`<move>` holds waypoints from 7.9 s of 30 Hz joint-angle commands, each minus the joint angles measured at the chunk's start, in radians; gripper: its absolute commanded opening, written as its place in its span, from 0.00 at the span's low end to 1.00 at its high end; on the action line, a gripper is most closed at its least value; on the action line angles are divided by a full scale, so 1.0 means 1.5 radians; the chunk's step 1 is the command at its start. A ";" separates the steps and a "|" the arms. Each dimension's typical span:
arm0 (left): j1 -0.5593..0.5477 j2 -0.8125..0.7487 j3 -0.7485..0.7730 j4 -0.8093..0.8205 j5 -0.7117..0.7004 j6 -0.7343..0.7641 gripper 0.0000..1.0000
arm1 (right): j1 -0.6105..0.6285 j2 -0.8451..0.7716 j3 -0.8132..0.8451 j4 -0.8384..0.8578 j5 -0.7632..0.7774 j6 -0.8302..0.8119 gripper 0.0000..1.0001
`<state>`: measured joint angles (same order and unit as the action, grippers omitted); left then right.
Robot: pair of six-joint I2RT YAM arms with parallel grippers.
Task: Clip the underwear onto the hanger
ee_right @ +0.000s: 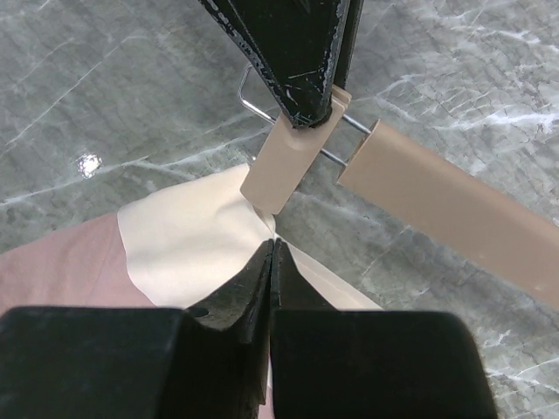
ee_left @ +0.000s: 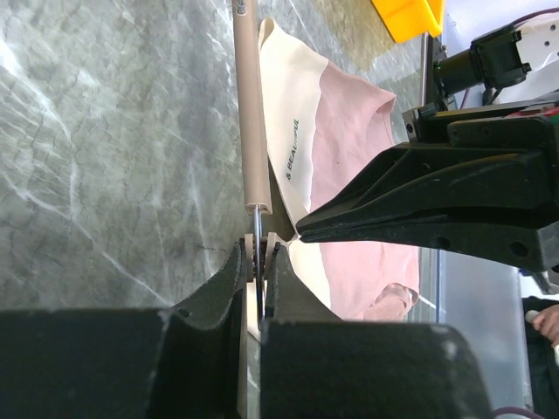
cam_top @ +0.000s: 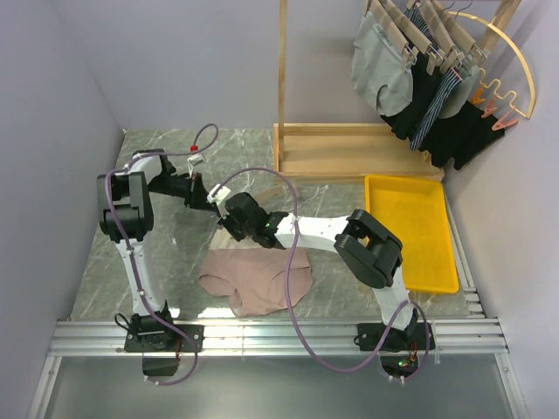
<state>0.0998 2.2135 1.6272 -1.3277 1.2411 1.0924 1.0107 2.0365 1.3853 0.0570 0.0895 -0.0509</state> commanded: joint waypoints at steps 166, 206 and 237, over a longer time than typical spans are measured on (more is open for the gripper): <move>-0.462 -0.299 -0.301 0.730 -0.580 -0.329 0.00 | -0.537 -0.050 -0.172 -0.039 -0.698 0.468 0.20; -0.461 -0.328 -0.347 0.757 -0.527 -0.285 0.00 | -0.498 -0.001 -0.142 -0.033 -0.740 0.466 0.10; -0.263 -0.224 0.008 0.449 -0.073 -0.544 0.94 | -0.454 -0.123 -0.062 -0.137 -0.719 0.015 0.00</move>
<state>-0.3016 1.8351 1.6051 -0.5873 0.9588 0.3389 0.3046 1.9450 1.2739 -0.1192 -1.0142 0.1398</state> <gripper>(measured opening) 0.940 0.010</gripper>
